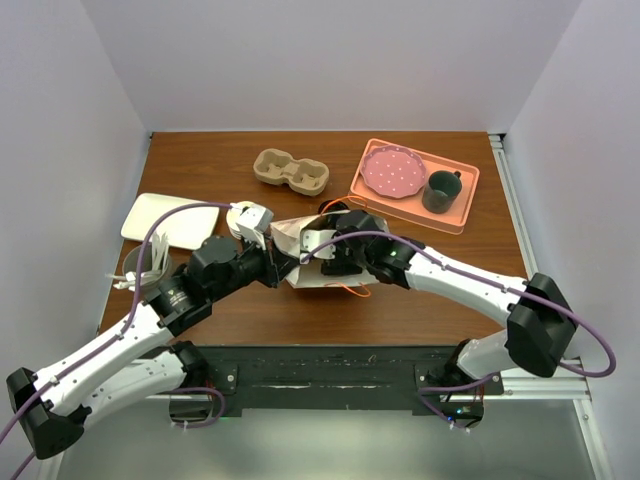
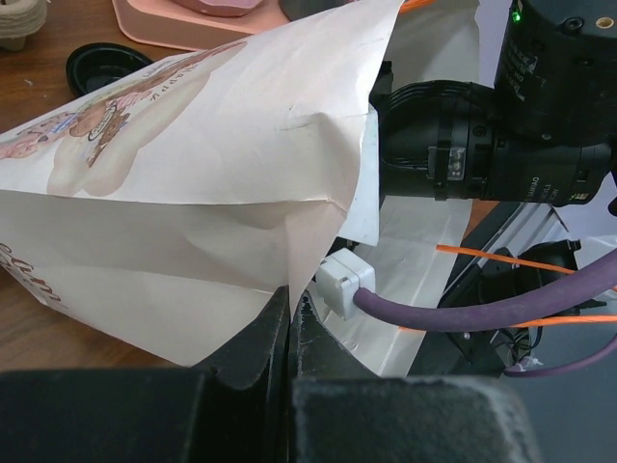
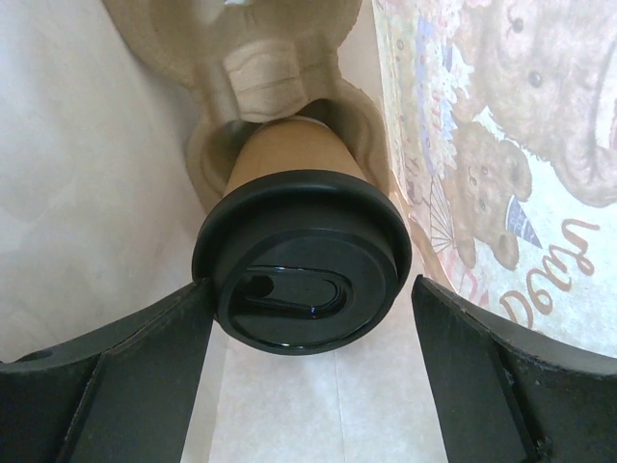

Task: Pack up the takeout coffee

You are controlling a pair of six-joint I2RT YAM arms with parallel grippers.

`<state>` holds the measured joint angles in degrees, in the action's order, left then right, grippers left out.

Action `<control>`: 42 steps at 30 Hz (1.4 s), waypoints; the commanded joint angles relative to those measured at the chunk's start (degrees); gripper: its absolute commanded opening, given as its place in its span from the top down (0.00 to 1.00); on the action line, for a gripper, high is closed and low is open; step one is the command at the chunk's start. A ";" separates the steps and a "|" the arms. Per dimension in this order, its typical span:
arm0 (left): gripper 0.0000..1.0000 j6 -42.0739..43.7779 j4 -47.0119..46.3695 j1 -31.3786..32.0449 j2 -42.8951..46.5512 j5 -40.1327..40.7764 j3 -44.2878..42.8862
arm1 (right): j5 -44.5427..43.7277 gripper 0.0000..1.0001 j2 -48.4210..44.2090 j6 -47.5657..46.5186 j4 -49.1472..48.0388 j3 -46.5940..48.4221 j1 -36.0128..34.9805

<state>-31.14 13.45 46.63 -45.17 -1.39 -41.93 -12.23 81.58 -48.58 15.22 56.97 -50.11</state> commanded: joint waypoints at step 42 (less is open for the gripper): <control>1.00 -2.53 3.16 0.21 -1.33 -1.07 -6.41 | 8.10 0.12 -1.51 2.26 23.09 13.34 0.98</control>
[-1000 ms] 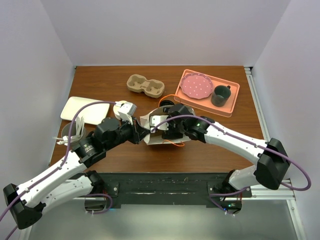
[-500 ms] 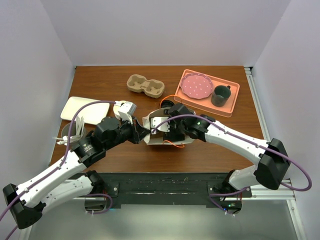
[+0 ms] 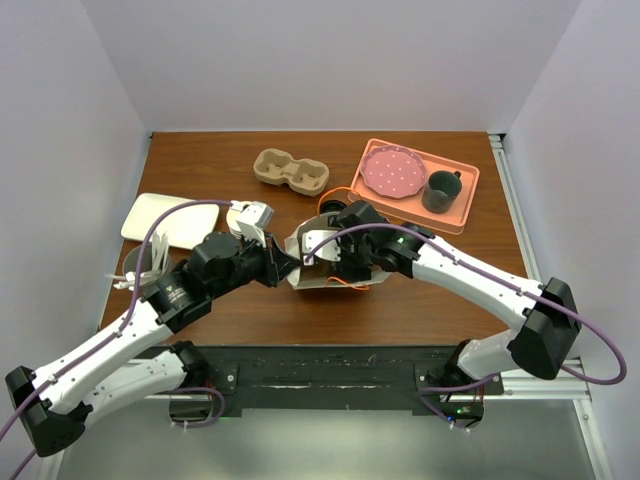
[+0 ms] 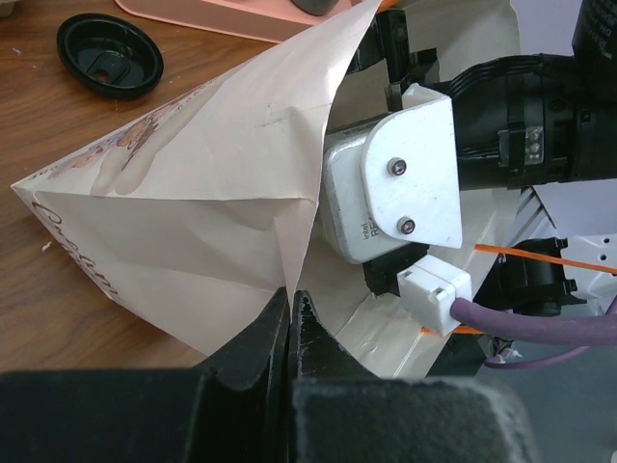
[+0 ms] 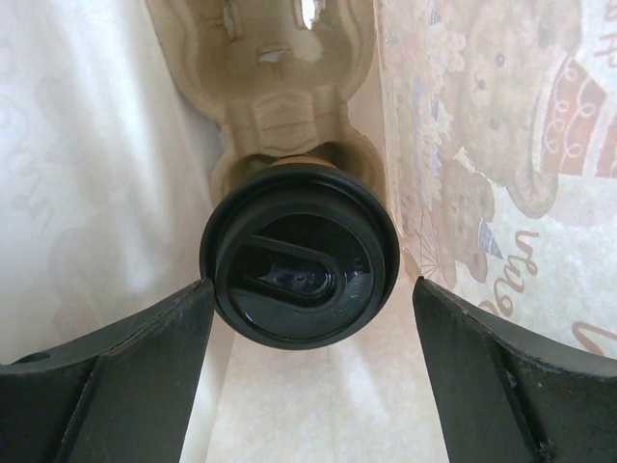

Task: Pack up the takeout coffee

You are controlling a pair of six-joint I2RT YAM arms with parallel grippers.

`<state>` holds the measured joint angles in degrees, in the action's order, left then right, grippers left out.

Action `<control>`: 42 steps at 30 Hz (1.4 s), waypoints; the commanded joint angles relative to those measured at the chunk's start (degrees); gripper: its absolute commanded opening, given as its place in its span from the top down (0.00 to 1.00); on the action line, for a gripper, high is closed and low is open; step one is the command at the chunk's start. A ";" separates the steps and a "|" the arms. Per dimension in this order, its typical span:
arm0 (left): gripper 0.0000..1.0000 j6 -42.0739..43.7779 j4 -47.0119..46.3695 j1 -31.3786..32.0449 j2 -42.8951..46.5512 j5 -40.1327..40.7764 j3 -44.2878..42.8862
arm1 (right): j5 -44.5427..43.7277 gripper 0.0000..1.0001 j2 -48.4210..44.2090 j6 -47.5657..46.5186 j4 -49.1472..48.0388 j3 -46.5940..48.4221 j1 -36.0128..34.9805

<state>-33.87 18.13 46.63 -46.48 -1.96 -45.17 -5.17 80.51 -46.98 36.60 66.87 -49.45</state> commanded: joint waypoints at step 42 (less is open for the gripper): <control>0.90 -0.23 -0.99 0.13 -1.33 -0.15 -5.37 | -1.95 0.13 -0.27 1.28 2.51 10.21 1.64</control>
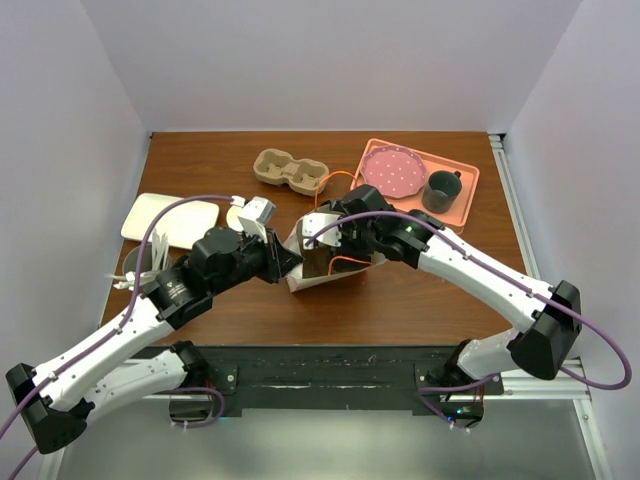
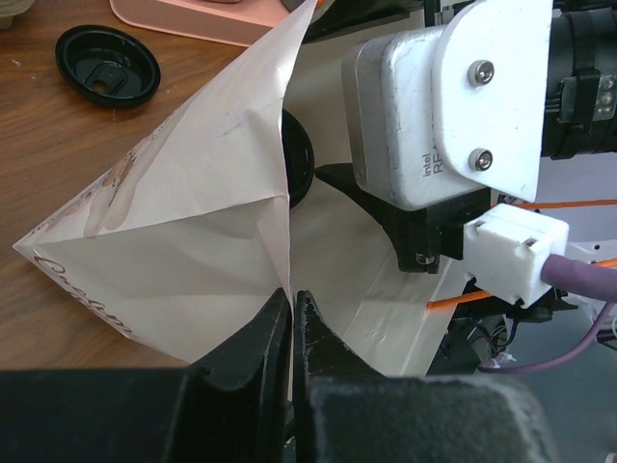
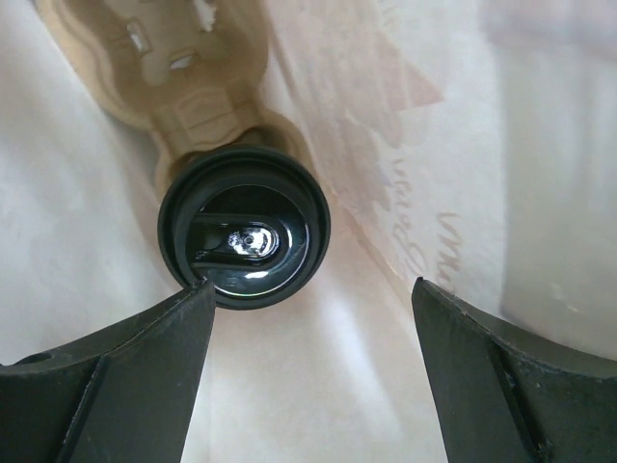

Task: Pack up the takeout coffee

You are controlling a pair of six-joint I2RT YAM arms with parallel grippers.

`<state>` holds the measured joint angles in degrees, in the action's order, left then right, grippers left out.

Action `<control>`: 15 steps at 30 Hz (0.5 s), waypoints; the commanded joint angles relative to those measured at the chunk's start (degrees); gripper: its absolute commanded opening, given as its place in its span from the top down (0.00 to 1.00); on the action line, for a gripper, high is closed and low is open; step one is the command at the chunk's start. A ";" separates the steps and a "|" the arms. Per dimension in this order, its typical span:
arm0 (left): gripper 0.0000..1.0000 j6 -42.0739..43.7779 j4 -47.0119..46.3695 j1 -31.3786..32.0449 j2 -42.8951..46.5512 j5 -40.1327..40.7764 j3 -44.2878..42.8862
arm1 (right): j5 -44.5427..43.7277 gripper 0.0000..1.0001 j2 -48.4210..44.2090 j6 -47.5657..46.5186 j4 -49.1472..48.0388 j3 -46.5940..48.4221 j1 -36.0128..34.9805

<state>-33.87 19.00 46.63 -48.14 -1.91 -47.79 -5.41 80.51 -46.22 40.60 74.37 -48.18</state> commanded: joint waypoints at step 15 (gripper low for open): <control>0.79 0.03 -1.60 0.21 0.15 1.12 -3.98 | -1.01 0.19 -0.18 0.16 -0.70 4.47 0.55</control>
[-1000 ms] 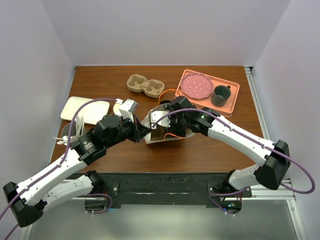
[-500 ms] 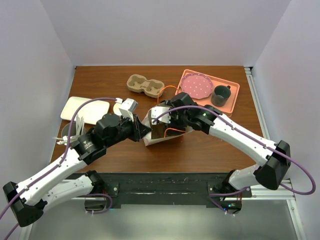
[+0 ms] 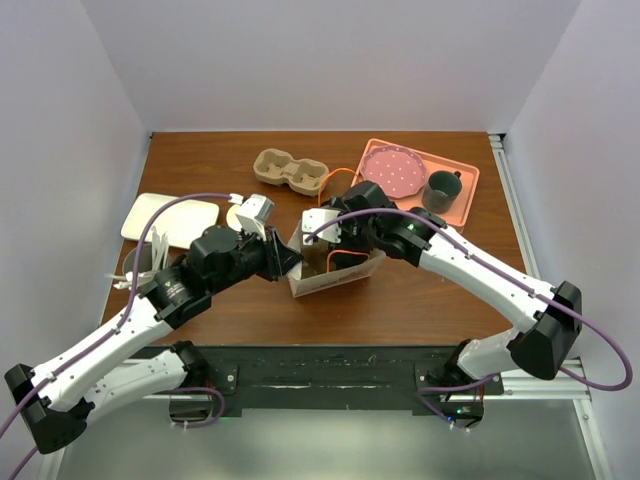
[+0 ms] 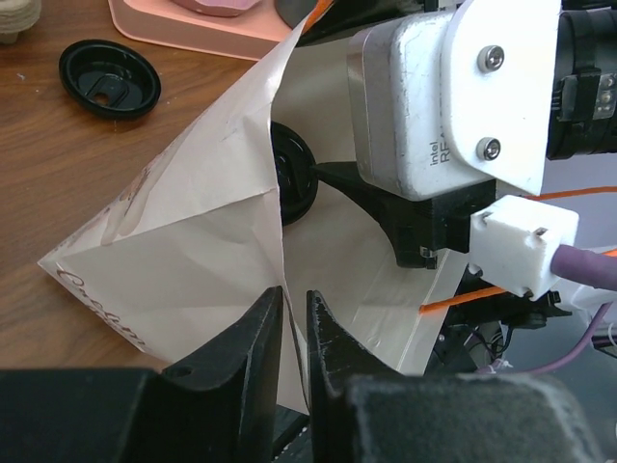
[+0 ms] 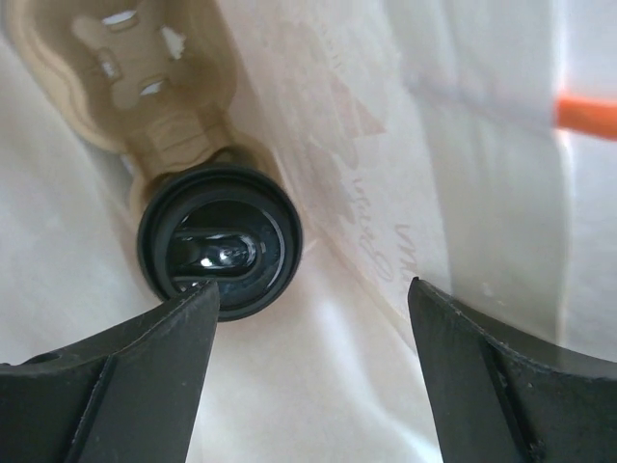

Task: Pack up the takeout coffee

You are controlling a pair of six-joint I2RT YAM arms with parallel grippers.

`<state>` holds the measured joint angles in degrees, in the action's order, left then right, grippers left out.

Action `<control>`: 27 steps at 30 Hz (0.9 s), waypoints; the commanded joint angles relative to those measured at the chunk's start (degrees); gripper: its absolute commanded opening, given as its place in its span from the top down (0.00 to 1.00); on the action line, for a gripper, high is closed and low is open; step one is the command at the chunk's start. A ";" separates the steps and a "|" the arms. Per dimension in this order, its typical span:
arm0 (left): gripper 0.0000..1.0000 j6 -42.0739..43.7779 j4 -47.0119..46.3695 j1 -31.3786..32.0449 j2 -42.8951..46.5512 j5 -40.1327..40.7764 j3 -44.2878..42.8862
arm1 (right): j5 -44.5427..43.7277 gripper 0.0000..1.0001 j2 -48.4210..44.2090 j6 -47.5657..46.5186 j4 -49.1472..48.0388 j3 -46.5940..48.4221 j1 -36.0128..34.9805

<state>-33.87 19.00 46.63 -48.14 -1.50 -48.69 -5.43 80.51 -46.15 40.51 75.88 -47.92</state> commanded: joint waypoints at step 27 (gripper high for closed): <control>0.57 3.37 1.65 0.13 0.33 4.31 -6.68 | -0.63 0.34 2.19 0.27 0.27 9.20 0.29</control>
<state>-32.69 21.32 46.63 -48.42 1.19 -52.21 -5.37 82.26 -46.19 40.84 81.71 -47.86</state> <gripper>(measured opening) 0.417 0.665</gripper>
